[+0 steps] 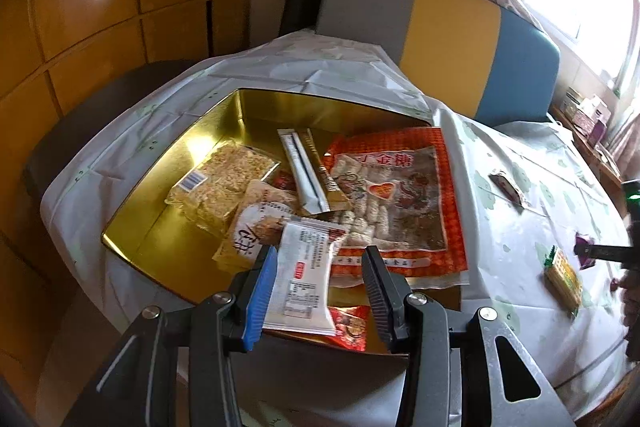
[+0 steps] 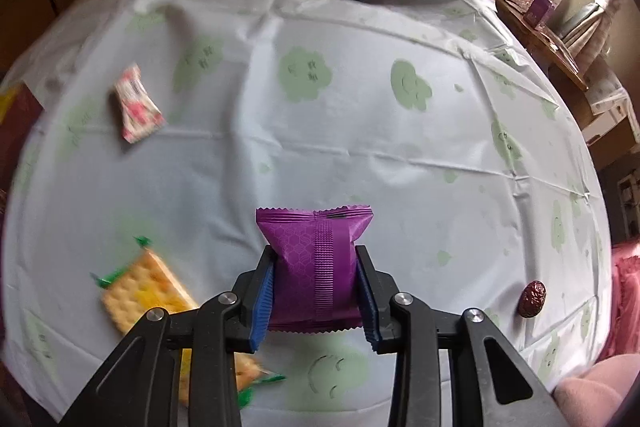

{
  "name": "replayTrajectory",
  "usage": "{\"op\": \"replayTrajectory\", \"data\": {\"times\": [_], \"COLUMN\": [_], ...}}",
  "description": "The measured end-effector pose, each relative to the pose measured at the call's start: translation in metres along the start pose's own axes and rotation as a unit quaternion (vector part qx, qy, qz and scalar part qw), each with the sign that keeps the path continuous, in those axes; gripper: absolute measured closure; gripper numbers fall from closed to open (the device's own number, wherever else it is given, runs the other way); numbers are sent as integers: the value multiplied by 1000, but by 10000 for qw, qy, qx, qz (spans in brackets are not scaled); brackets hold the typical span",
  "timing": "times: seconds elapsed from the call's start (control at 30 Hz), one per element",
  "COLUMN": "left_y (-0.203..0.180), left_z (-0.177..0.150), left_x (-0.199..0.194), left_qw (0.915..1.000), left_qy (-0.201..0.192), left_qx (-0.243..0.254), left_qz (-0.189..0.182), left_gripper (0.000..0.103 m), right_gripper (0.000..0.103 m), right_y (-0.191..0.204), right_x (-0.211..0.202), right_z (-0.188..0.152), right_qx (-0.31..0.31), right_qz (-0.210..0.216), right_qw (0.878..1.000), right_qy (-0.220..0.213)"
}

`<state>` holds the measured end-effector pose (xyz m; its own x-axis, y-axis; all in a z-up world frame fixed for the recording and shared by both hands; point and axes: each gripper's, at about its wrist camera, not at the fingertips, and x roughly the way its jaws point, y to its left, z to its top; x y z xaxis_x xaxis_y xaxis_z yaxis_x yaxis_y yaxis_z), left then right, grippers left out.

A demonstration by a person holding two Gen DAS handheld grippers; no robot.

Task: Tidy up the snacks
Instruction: 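Carry the purple candy pack with the right tool over the tray and release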

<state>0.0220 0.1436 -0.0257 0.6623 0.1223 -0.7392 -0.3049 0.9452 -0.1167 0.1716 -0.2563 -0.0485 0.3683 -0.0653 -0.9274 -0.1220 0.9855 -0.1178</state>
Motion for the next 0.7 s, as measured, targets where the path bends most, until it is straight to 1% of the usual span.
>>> {"op": "replayTrajectory", "data": {"times": [0.1,0.2,0.33,0.4,0.43,0.53,0.6,0.63,0.7], "left_y": [5,13,29,38,41,51,56,58,60], "left_z": [1,3,7,9,9,10,10,10,10], "left_x": [1,0,-1,-2,-1,-1,0,0,2], "left_qw": [9999,9997,9986,9980,9977,9965,9960,9958,9956], "left_qy": [2,-35,-65,-79,-80,-107,-111,-105,-80], "left_qx": [-103,-224,-432,-517,-541,-677,-732,-751,-774], "left_qz": [23,114,293,360,387,468,504,517,528], "left_gripper": [58,58,58,58,58,58,58,58,58], "right_gripper": [66,66,66,66,66,66,66,65,63], "right_y": [11,31,72,99,117,158,186,204,230], "right_x": [-18,-40,-66,-78,-87,-103,-111,-115,-120], "right_z": [3,7,10,10,11,7,8,9,6], "right_qx": [-53,-269,-652,-907,-1081,-1361,-1482,-1563,-1680], "right_qz": [146,375,928,1329,1575,2042,2429,2668,2938], "right_qw": [9995,9976,9906,9835,9776,9650,9545,9468,9368], "right_qy": [-269,-522,-768,-825,-884,-928,-898,-887,-890]}}
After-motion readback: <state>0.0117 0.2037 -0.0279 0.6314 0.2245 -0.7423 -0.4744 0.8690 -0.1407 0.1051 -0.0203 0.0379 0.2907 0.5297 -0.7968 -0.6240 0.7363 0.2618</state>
